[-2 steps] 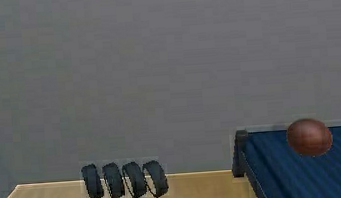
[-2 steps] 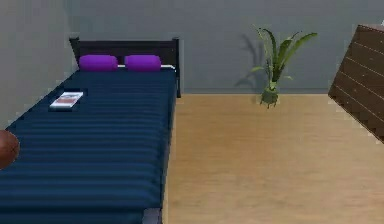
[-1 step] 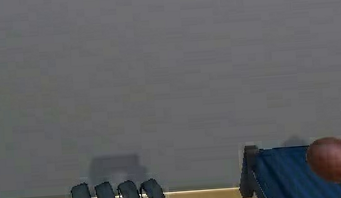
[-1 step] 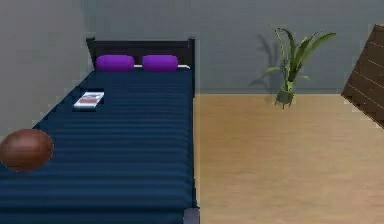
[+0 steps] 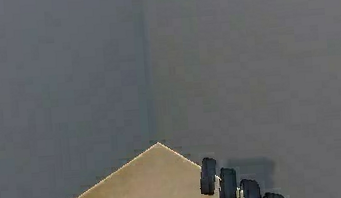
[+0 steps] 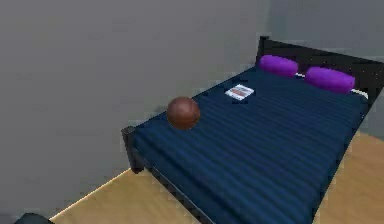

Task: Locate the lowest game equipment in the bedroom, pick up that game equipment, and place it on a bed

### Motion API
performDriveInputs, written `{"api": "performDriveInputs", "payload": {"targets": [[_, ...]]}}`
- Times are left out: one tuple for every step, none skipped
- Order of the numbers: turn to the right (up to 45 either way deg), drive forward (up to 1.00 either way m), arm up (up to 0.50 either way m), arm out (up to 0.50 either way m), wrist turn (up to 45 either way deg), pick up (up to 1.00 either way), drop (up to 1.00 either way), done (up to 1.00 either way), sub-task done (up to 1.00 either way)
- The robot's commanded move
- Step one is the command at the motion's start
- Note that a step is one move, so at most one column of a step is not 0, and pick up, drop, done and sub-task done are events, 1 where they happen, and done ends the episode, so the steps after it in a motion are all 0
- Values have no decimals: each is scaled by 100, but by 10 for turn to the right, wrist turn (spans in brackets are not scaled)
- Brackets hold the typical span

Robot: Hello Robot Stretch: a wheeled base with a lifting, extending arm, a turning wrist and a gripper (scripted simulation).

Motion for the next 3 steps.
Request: {"api": "performDriveInputs", "payload": {"targets": [[-450,0,0,0,0,0,0,0,0],[-450,0,0,0,0,0,0,0,0],[-420,0,0,0,0,0,0,0,0]]}}
